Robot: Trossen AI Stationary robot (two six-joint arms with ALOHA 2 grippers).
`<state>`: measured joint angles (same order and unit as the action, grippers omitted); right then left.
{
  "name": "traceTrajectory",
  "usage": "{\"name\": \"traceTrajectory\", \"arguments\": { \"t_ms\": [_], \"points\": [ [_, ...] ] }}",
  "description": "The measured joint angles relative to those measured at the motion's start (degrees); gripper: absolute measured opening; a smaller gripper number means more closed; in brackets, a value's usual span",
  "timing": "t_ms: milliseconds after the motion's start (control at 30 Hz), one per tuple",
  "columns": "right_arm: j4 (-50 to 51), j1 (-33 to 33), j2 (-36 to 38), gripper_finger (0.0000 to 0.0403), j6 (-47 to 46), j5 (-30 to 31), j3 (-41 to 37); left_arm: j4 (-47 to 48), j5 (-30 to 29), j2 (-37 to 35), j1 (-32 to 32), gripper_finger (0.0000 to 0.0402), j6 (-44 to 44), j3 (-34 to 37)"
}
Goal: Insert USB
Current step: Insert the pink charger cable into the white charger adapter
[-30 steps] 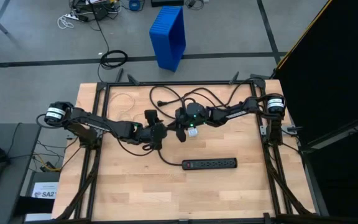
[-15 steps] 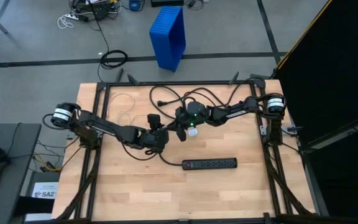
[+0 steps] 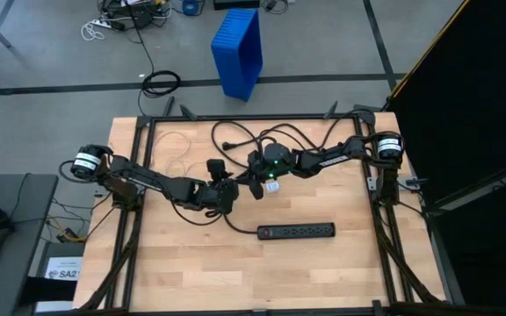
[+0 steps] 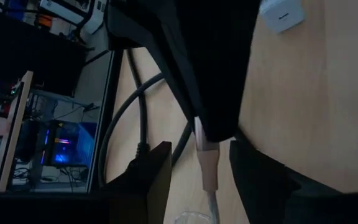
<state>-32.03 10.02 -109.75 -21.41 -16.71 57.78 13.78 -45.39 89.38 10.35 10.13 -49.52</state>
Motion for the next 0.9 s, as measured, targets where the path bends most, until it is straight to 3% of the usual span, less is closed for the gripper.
{"name": "traceTrajectory", "arguments": {
  "t_ms": [400, 667, 900],
  "points": [
    [0.3, 0.1, 0.0, 0.0000, 0.1, -0.1, 0.0, -0.3, -0.5, 0.0, 0.6, 0.0011, -0.7, 0.0],
    [0.3, 0.2, 0.0, 0.0003, 2.6, -0.9, 0.0, -0.2, 0.4, 0.0, 0.6, 0.0004, -0.7, 0.0],
    [4.6, 1.4, 3.2, 0.0041, 8.4, -4.1, 0.0, 3.7, 2.1, -0.1, 0.7, 0.0002, -3.2, 0.0]
  ]
}}
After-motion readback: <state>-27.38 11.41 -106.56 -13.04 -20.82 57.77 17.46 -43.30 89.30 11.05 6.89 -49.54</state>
